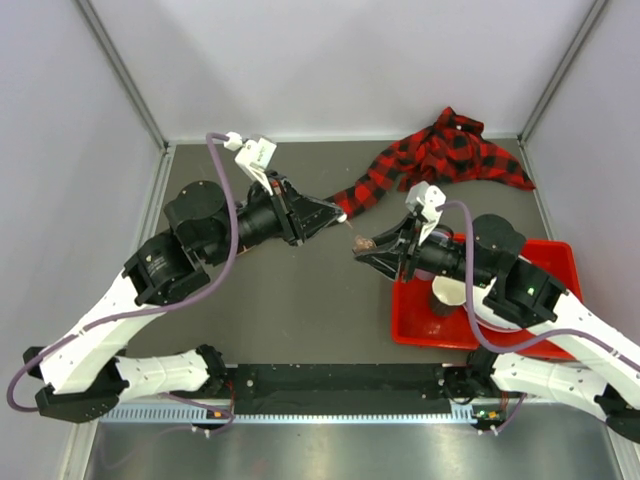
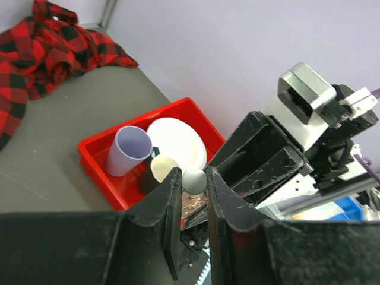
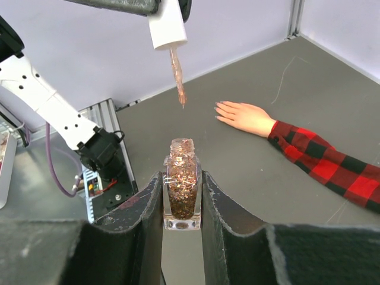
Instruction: Paint the nails
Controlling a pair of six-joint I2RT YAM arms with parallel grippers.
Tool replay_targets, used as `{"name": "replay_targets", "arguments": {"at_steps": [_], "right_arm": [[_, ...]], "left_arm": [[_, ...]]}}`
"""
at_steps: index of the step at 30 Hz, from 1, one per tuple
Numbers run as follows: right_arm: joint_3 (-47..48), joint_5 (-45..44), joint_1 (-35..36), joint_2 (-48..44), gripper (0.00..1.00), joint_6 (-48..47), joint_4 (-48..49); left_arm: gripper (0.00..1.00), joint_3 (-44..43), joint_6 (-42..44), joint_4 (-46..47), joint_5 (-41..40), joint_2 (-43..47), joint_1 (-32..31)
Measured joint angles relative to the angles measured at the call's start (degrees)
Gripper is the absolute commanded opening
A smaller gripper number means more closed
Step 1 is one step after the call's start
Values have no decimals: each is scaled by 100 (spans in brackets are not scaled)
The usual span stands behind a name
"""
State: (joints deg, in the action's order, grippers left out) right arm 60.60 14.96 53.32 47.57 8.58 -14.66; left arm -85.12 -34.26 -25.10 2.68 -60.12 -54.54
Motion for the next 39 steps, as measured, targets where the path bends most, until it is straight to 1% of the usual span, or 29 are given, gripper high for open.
{"name": "replay_targets", "arguments": {"at_steps": [5, 9, 14, 16, 17, 18, 23, 26, 30, 32, 34, 39], "right_arm": [[-122, -118, 0, -144, 0, -2, 13], [-297, -275, 0, -415, 0, -48, 48], [-439, -466, 0, -800, 0, -142, 92], [-448, -522, 0, -931, 0, -188, 101], [-448, -540, 0, -962, 0, -203, 109], [-448, -560, 0, -1012, 0, -232, 125], [-448, -551, 0, -1158, 0, -304, 136], [-448, -505, 0, -1185, 0, -385, 114], [-448, -466, 0, -1196, 0, -525, -28], [-448, -446, 0, -1209, 0, -588, -96], [-450, -431, 0, -1233, 0, -621, -149], [-542, -435, 0, -1368, 0, -715, -146]], "left_arm": [[0, -35, 111, -284, -411, 127, 0], [0, -33, 190, -566, -922, 332, 0], [0, 155, 297, -866, -2028, 739, 0], [0, 433, 299, -1014, -2634, 922, 0], [0, 492, 299, -1056, -2750, 953, 0], [0, 645, 295, -1108, -3062, 1005, 0], [0, 1355, 247, -1329, -4065, 970, 46], [0, 1893, 122, -1414, -4356, 885, 337], [0, 2675, -63, -1408, -4282, 852, 1381], [0, 3049, -166, -1360, -4339, 898, 1751], [0, 3401, -280, -1303, -4380, 942, 1987], [0, 3917, -566, -1025, -4391, 826, 2612]]}}
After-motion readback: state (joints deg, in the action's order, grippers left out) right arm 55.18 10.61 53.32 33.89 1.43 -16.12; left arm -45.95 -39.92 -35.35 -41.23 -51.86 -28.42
